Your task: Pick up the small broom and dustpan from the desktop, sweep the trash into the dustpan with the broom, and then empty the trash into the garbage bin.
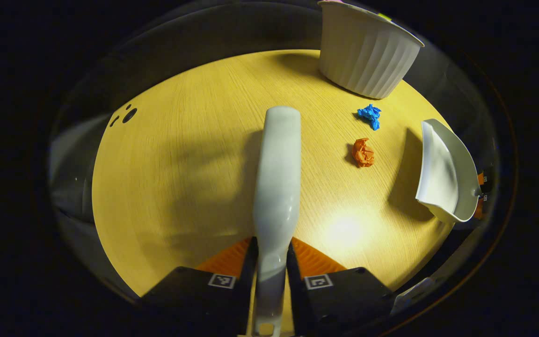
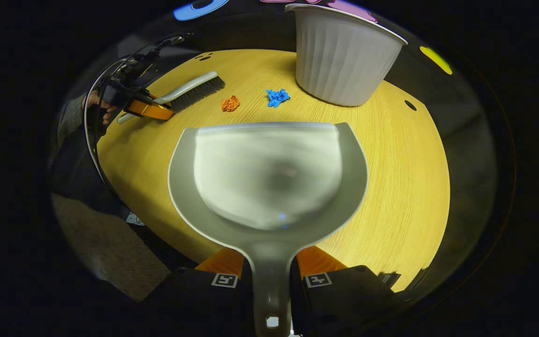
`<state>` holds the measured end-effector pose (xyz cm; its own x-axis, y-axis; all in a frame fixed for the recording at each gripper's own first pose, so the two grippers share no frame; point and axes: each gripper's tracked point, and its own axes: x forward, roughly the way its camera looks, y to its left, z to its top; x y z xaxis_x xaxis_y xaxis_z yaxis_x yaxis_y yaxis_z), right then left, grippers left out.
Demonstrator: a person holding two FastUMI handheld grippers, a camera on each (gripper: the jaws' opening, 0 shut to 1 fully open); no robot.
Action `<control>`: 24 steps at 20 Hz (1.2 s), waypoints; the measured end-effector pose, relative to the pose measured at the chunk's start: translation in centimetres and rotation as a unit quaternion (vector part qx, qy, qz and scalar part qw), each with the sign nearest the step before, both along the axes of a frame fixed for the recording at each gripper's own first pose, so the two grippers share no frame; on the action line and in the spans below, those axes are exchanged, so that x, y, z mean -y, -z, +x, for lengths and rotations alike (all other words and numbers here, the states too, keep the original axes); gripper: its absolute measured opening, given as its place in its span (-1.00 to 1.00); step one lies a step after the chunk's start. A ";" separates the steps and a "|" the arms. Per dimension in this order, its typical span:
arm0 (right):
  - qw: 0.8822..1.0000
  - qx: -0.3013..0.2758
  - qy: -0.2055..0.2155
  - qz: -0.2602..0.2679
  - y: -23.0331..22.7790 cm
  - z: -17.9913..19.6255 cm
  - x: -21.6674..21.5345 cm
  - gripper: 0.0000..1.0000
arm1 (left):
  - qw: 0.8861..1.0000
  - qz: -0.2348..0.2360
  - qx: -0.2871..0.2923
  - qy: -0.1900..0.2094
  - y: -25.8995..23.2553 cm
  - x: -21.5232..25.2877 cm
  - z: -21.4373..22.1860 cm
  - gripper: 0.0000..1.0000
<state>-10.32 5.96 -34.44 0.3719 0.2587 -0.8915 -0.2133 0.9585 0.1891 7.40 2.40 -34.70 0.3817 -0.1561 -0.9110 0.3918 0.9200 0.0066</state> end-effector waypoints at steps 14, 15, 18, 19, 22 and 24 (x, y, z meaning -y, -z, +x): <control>0.989 -0.068 -0.113 -0.063 0.0 1.2 2.0 -0.33 | 0.993 0.060 0.069 0.081 -2.4 7.9 6.5 -0.46; 0.989 -0.068 -0.113 -0.063 0.2 1.3 2.2 -0.26 | 0.992 0.062 0.068 0.092 -2.2 8.7 6.8 -0.46; 0.989 -0.069 -0.115 -0.067 0.7 1.8 2.7 -0.26 | 0.988 0.052 0.053 0.134 -1.8 11.4 6.6 -0.46; 0.989 -0.068 -0.114 -0.065 0.8 2.0 2.8 -0.26 | 0.987 0.041 0.042 0.148 -1.5 12.4 6.1 -0.46; 0.990 -0.066 -0.108 -0.061 1.2 2.3 3.3 -0.20 | 0.983 -0.001 0.011 0.183 -1.4 15.2 3.9 -0.46; 0.991 -0.063 -0.109 -0.053 1.4 2.4 3.7 -0.26 | 0.973 -0.063 -0.028 0.221 -2.0 18.1 1.0 -0.47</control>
